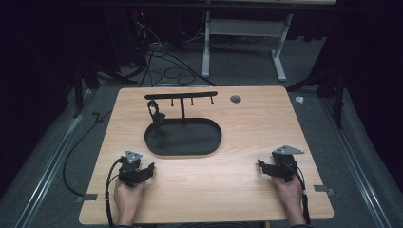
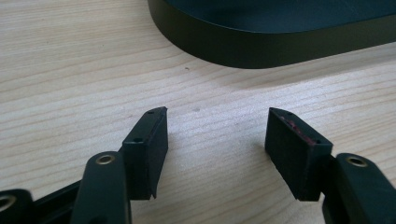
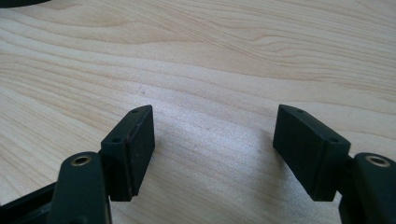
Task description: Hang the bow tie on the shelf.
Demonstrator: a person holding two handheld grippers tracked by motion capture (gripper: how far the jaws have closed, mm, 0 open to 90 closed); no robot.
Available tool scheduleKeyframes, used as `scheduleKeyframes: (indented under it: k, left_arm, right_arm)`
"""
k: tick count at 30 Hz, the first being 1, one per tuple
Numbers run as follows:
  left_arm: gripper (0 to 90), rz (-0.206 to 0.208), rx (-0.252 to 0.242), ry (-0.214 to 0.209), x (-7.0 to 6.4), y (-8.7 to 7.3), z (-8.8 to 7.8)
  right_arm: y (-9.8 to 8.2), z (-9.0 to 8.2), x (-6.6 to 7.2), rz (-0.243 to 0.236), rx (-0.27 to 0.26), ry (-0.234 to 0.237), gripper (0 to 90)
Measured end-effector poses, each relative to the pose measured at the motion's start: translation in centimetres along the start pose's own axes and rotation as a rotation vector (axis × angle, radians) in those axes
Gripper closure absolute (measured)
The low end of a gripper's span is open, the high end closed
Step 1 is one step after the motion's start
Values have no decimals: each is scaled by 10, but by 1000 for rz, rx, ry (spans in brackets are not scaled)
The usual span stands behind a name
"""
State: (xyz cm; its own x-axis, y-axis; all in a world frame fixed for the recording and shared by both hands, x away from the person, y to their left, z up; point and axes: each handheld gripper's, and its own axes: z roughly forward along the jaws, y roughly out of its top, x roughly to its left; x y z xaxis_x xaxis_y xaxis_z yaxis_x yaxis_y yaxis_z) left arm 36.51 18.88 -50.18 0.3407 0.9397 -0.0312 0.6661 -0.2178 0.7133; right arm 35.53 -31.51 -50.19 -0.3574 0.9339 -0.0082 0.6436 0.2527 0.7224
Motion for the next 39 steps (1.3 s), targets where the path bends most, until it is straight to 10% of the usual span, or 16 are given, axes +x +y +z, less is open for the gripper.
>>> scheduleKeyframes:
  k: [39]
  left_arm:
    - [350, 6, -49, 16, -3, -2, 6]
  right_arm:
    - [0, 0, 0, -1, 2, 1, 304]
